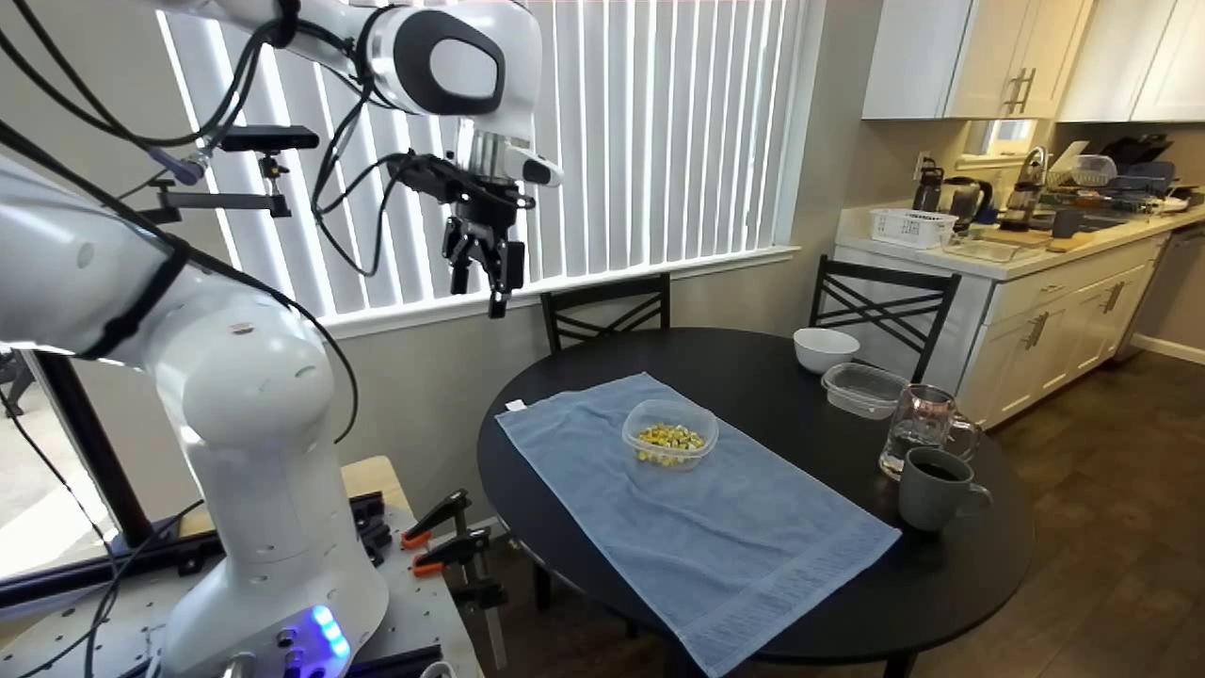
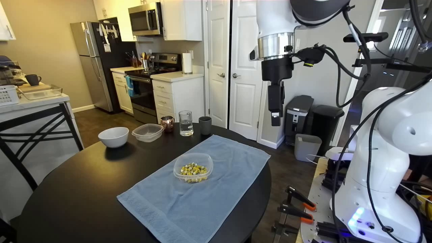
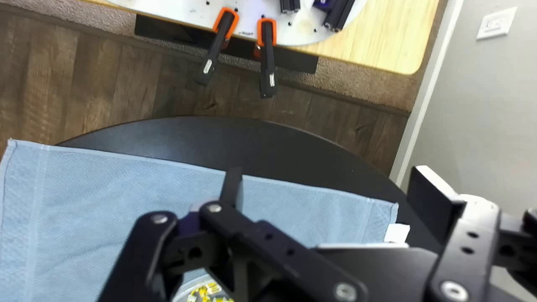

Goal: Pour out the contents of the bowl onto the towel

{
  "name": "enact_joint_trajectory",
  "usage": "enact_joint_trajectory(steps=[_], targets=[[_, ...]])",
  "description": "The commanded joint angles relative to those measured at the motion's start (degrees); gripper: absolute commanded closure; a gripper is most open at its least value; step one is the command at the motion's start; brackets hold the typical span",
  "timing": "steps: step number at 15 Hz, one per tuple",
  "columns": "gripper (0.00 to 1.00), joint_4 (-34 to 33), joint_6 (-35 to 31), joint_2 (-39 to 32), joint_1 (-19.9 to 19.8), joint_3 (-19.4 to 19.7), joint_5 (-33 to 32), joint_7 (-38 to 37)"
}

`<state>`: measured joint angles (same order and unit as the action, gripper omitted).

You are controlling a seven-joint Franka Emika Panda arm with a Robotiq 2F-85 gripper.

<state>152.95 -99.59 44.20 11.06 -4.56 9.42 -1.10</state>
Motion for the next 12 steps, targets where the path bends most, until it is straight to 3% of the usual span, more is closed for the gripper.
enact_joint_trajectory(steps=[1,6,10,12], targets=[[0.00,2.3,-13.4,-8.5,-4.7,-0.6,0.7,-3.4],[0.00,1.6,-33.7,-25.9,-10.4,-4.2,-9.1,-10.5],[0.00,-5.3,-34.1,-36.0,-14.3,-9.0,-29.3,-21.9],[0.00,-9.2,-31.1,-38.9,-13.2,-9.0,-39.4,-27.3]])
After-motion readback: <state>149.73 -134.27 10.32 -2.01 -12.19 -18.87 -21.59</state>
